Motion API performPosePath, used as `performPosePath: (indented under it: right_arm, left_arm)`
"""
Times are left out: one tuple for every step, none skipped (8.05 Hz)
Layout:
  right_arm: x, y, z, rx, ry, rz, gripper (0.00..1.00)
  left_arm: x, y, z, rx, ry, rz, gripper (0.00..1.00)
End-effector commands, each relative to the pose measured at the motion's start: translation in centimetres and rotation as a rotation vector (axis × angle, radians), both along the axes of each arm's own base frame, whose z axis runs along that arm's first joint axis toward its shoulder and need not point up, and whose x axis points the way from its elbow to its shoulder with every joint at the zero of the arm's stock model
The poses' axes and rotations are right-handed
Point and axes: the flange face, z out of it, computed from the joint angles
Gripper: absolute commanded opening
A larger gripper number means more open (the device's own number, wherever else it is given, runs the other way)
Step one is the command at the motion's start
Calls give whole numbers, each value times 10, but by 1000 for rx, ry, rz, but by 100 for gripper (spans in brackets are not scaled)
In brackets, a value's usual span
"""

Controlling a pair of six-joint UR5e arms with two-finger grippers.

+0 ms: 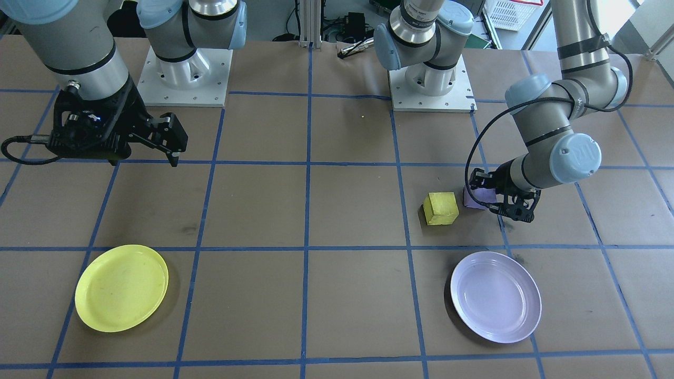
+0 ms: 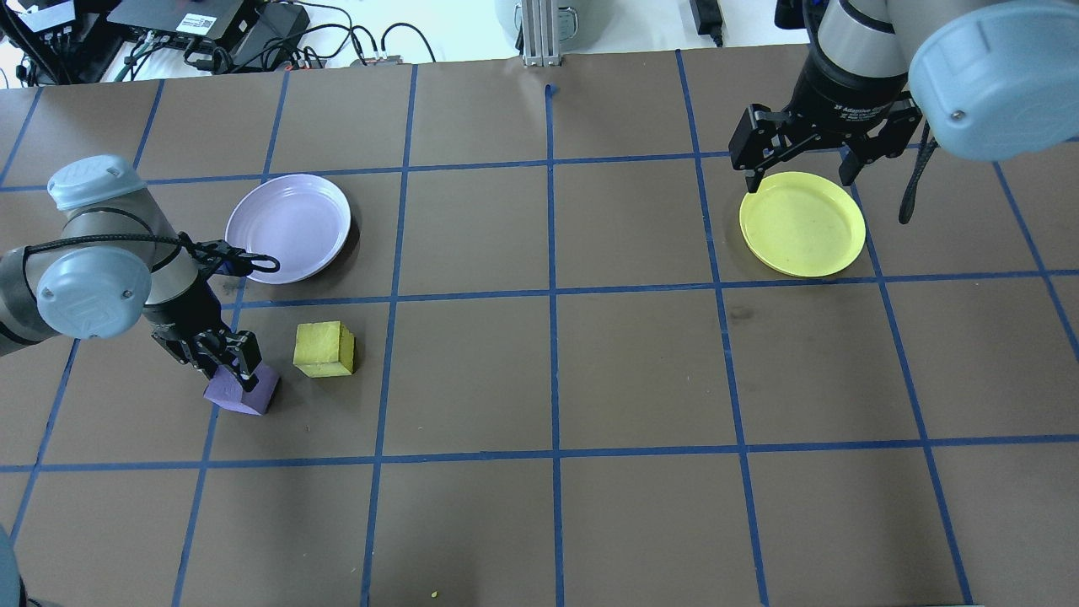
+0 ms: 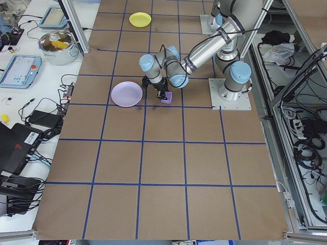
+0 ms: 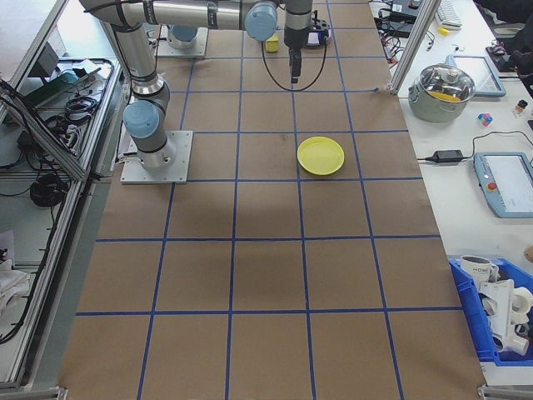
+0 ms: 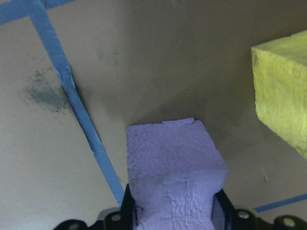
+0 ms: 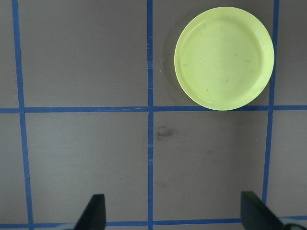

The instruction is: Sort blocks by color into plates

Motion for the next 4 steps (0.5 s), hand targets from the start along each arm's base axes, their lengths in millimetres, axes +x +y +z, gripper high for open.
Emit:
performPosePath:
  right_arm:
    - [0, 0, -1, 3, 1, 0, 100]
    - [0, 1, 0, 3, 1, -2, 100]
    - [0, 1, -2, 7, 1, 0, 100]
    - [0, 1, -2, 7, 1, 0, 100]
  left_arm:
    - [5, -15, 35, 33, 13, -1, 13]
    - [14, -37, 63, 56, 21, -1, 13]
    - [22, -60, 87, 54, 19, 2, 13]
    - [27, -82, 97, 48, 14, 0, 13]
